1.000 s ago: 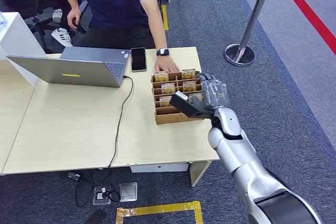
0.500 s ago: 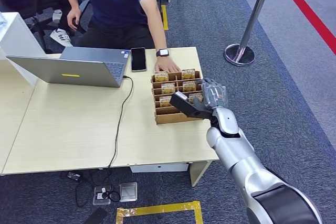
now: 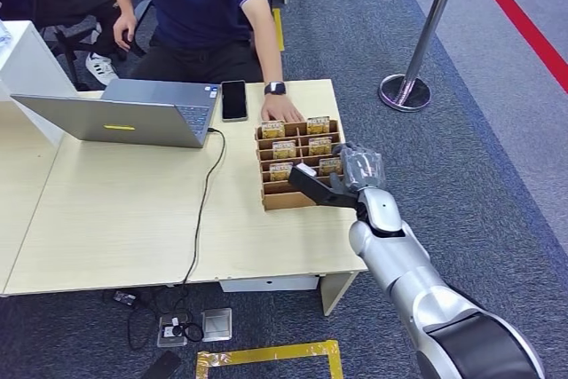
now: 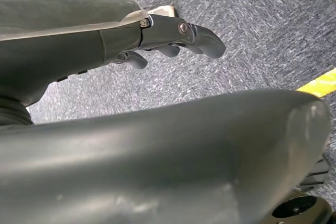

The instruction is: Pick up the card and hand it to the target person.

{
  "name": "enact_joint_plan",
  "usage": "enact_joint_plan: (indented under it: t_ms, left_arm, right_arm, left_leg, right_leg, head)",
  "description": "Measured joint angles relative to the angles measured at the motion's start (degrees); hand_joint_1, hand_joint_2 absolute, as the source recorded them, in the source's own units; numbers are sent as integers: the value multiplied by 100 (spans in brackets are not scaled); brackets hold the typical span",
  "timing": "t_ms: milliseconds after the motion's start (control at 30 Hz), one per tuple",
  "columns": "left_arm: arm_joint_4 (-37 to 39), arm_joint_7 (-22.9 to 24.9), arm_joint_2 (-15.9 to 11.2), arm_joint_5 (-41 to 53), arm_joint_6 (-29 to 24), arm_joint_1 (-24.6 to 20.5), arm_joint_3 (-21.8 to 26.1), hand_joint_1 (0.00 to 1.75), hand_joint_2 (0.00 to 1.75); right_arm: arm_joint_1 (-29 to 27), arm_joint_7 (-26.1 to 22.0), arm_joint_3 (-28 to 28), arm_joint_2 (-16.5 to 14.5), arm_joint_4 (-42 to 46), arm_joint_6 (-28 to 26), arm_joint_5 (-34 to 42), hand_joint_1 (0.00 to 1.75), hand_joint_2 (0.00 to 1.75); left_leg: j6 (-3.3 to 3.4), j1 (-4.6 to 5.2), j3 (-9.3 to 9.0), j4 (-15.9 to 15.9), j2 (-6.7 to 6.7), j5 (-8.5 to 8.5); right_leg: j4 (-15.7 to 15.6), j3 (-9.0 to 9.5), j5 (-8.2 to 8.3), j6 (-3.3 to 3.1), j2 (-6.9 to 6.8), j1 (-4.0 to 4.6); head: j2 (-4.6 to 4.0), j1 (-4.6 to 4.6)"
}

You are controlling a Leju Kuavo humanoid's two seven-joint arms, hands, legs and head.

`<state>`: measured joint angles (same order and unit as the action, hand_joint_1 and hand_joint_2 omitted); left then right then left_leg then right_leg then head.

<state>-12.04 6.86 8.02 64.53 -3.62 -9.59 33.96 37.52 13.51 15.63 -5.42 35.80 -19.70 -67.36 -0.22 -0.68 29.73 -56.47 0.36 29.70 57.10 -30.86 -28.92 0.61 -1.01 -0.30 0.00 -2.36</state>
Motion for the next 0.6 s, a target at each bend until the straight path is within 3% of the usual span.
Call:
enact_joint_plan:
  t_ms: [100,233,433,600]
  left_arm:
    - [0,0,0,-40,-13,0,28,0,0]
    - [0,-1,0,-73,-42,3,64,0,0]
    - [0,-17,6,-69,-47,5,101,0,0]
    - [1,-21,30,-55,-45,20,101,0,0]
  right_arm:
    - [0,8,25,-12,-47,-1,-42,103,175]
    - [0,14,79,-20,-95,-4,-89,149,175]
    - [-22,30,91,-21,-131,-128,-53,163,175]
    - [-27,-30,83,-12,-128,-124,63,165,175]
  left_leg:
    - [0,0,0,0,0,0]
    - [0,0,0,0,0,0]
    - [0,0,-3,0,1,0]
    - [0,0,-4,0,1,0]
  right_leg:
    - [0,0,0,0,0,0]
    - [0,0,0,0,0,0]
    - [0,0,0,0,0,0]
    - [0,1,0,0,0,0]
  head:
    - [0,1]
    - [0,1]
    - [0,0]
    - [0,-2]
